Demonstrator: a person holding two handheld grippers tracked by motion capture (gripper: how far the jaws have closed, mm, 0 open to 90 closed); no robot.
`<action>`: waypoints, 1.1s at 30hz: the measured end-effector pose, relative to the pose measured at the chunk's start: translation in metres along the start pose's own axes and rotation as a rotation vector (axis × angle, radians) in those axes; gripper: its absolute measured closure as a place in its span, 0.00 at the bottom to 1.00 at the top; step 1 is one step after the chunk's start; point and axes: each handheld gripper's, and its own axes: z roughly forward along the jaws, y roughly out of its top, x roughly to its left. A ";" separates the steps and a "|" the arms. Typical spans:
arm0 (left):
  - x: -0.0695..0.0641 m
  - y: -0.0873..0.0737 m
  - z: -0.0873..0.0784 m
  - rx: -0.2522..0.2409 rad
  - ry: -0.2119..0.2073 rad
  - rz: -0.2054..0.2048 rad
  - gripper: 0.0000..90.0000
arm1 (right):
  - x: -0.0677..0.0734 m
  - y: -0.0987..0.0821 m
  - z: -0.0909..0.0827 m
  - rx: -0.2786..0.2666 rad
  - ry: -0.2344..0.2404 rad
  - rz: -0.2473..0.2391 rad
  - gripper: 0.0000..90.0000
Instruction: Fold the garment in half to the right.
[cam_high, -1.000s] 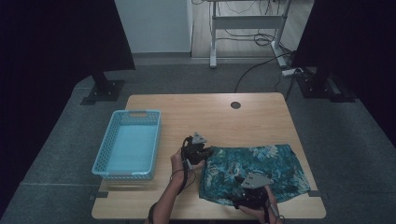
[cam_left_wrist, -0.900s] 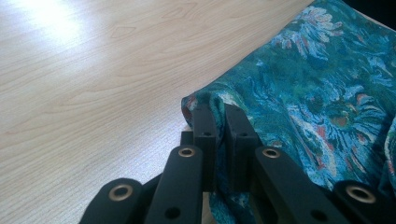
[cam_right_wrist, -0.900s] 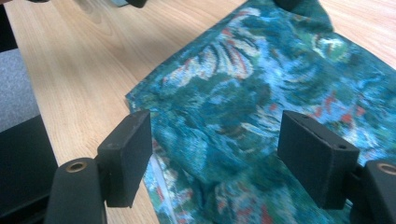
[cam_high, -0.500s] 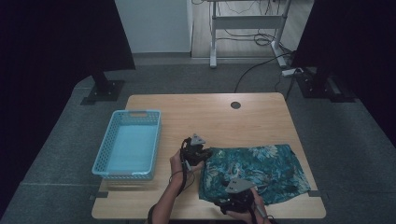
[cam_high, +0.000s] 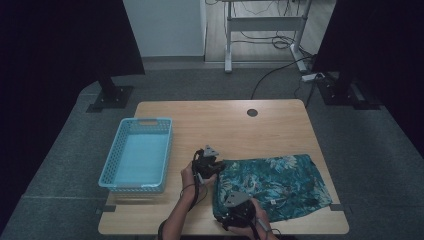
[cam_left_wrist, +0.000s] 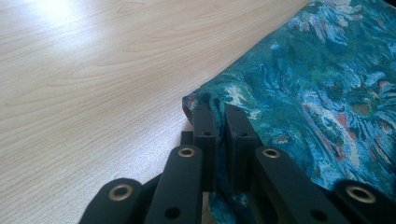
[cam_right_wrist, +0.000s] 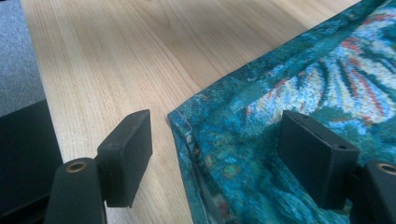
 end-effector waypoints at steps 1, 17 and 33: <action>0.000 0.000 0.000 0.001 -0.001 0.000 0.94 | 0.000 0.000 0.002 0.006 -0.002 -0.002 0.30; 0.001 -0.007 0.001 0.002 -0.005 -0.017 0.94 | -0.006 0.005 0.008 0.019 -0.037 0.021 0.57; 0.002 0.006 -0.010 -0.025 -0.075 -0.058 0.94 | -0.006 0.003 -0.004 -0.051 -0.091 0.033 0.94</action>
